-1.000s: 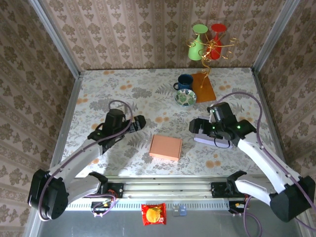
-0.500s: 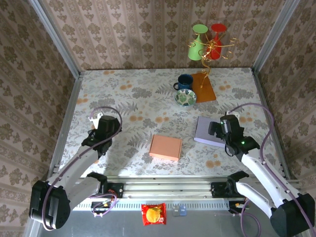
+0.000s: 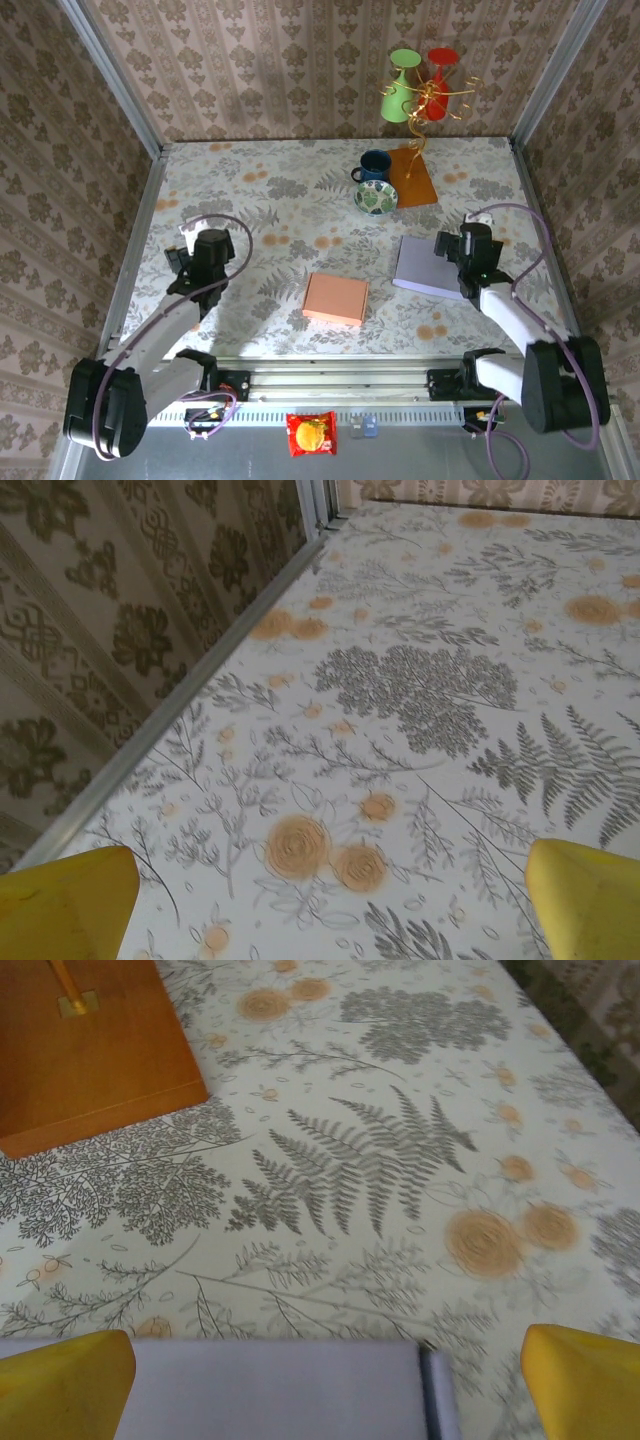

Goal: Fold the paper box

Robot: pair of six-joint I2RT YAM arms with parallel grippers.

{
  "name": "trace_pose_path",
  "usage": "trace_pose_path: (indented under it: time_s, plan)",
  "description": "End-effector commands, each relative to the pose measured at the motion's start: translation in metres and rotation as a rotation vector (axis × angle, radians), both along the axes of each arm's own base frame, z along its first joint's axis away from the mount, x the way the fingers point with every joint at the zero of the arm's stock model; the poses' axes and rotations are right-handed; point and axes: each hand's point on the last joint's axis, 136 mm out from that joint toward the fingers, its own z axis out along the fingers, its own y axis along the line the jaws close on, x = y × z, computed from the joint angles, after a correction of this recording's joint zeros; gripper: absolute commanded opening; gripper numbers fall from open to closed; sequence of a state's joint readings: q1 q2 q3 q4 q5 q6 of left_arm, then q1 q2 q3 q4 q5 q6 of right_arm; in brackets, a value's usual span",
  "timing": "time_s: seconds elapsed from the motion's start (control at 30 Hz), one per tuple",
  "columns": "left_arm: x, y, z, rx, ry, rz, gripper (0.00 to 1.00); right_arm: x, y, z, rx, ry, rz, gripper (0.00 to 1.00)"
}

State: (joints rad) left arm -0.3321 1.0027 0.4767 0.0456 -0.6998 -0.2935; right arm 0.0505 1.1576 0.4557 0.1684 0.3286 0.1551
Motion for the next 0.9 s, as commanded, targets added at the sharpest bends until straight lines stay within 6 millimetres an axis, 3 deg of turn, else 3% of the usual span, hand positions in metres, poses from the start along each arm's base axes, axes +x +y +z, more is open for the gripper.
trace_pose_path:
  time_s: [0.0, 0.07, 0.2, 0.23, 0.33, 0.47, 0.73, 0.87]
  plan:
    - [0.004, 0.009, 0.009, 0.109, 0.010, -0.020, 1.00, 0.032, 0.013, 0.013, -0.029, -0.113, 0.116, 1.00]
    - [0.005, 0.010, 0.009, 0.169, 0.015, -0.035, 1.00, 0.041, 0.016, 0.006, -0.017, -0.100, 0.139, 1.00]
    - [0.002, 0.016, -0.004, 0.199, -0.001, -0.063, 1.00, 0.062, 0.026, 0.022, 0.006, -0.227, 0.189, 1.00]
    - [0.000, 0.017, -0.007, 0.192, -0.012, -0.059, 1.00, 0.066, 0.028, 0.010, 0.009, -0.189, 0.202, 1.00]
    - [-0.004, 0.018, -0.024, 0.163, -0.038, -0.081, 1.00, 0.072, 0.031, -0.002, 0.018, -0.197, 0.228, 1.00]
    - [0.000, 0.010, -0.024, 0.131, -0.071, -0.149, 1.00, 0.066, 0.028, -0.003, 0.025, -0.229, 0.217, 1.00]
    - [0.010, 0.029, -0.023, 0.008, -0.186, -0.078, 1.00, 0.061, 0.022, -0.006, 0.010, -0.259, 0.175, 1.00]
    - [0.026, 0.023, -0.024, -0.002, -0.187, -0.106, 1.00, 0.063, 0.023, -0.006, -0.001, -0.251, 0.170, 1.00]
